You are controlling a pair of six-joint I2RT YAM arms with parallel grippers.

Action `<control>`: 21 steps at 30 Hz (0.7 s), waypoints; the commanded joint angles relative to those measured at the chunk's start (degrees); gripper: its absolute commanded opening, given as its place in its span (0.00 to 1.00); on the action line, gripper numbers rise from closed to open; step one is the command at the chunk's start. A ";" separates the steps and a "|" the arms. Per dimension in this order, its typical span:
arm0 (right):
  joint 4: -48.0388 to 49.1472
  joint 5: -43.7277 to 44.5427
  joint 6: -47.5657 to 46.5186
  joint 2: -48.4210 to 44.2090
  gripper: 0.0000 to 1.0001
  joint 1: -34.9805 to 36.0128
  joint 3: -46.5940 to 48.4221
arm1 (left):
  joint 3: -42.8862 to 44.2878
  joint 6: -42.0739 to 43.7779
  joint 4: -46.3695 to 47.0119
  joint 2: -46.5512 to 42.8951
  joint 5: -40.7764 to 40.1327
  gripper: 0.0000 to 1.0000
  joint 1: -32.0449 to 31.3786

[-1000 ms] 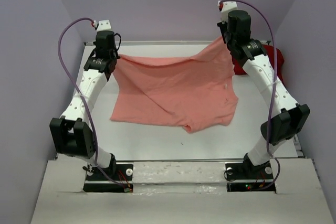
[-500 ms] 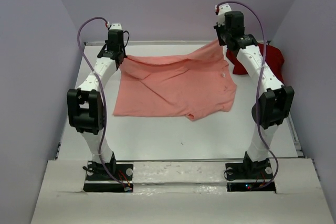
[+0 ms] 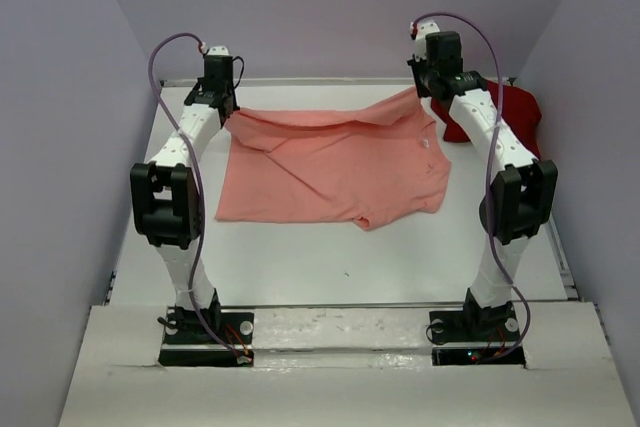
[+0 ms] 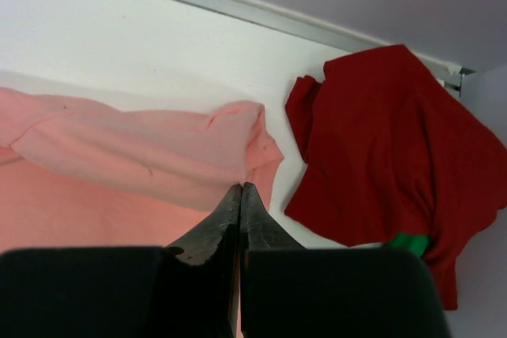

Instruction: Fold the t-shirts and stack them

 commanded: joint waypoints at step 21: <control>6.54 0.12 4.69 -2.96 0.00 -2.82 -12.59 | 1.84 -3.55 -2.51 3.74 -0.37 0.00 -1.61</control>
